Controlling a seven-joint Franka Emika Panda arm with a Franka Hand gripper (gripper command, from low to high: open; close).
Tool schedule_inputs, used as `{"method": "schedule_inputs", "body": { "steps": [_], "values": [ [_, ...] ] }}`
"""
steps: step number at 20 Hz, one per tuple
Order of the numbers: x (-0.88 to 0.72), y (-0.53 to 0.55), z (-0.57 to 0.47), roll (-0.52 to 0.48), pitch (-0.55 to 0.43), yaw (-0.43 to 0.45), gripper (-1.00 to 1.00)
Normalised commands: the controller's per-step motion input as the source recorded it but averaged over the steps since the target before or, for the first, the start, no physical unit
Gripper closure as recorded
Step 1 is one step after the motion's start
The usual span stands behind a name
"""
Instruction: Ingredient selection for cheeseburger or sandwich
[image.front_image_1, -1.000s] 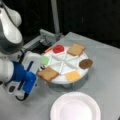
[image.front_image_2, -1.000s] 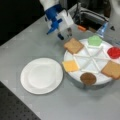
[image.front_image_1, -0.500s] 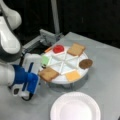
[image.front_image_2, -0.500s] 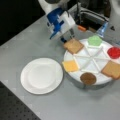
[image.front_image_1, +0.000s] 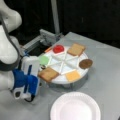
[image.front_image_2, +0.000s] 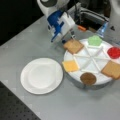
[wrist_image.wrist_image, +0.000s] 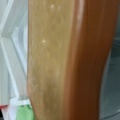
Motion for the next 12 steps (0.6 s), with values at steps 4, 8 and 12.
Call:
{"method": "schedule_inputs", "body": {
  "steps": [4, 8, 12],
  "values": [
    [0.21, -0.23, -0.05, 0.303, -0.03, 0.152, -1.0],
    [0.22, -0.18, -0.01, 0.291, 0.016, 0.115, -1.0],
    [0.22, -0.14, -0.03, 0.297, 0.028, 0.09, -1.0]
  ]
}}
